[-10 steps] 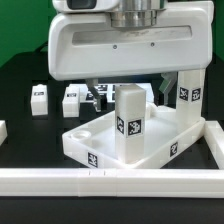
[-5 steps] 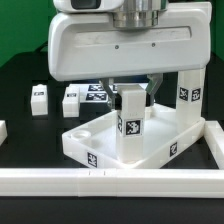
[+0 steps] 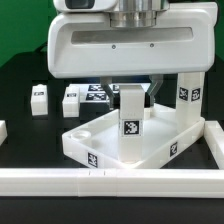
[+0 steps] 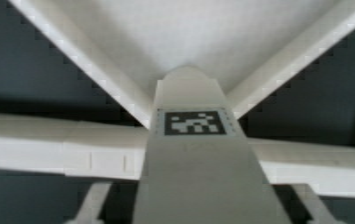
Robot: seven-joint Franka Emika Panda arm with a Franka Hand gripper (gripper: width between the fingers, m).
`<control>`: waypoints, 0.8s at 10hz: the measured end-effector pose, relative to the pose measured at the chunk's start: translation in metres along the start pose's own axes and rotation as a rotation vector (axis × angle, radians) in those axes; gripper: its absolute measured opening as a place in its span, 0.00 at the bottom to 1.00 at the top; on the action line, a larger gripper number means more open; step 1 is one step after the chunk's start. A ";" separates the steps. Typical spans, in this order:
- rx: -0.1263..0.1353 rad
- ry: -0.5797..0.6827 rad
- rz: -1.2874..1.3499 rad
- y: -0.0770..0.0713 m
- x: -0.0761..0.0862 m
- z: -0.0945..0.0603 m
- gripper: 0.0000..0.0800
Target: Assemble desk
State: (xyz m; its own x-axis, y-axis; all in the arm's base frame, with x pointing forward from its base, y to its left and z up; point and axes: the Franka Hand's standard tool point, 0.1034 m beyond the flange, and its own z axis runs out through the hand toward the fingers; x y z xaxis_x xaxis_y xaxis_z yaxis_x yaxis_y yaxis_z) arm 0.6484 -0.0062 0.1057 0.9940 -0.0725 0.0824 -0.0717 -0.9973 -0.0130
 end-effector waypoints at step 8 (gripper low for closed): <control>0.027 -0.005 0.833 -0.009 -0.001 0.001 0.36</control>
Offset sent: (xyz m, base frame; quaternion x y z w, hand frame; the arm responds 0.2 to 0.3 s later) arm -0.0041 0.0034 -0.0066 -0.0025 -0.0023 0.2780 0.9606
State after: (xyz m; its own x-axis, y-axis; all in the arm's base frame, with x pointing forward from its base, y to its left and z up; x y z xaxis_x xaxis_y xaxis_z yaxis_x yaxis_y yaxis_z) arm 0.6486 0.0026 0.1047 0.6169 -0.7865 0.0307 -0.7818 -0.6168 -0.0912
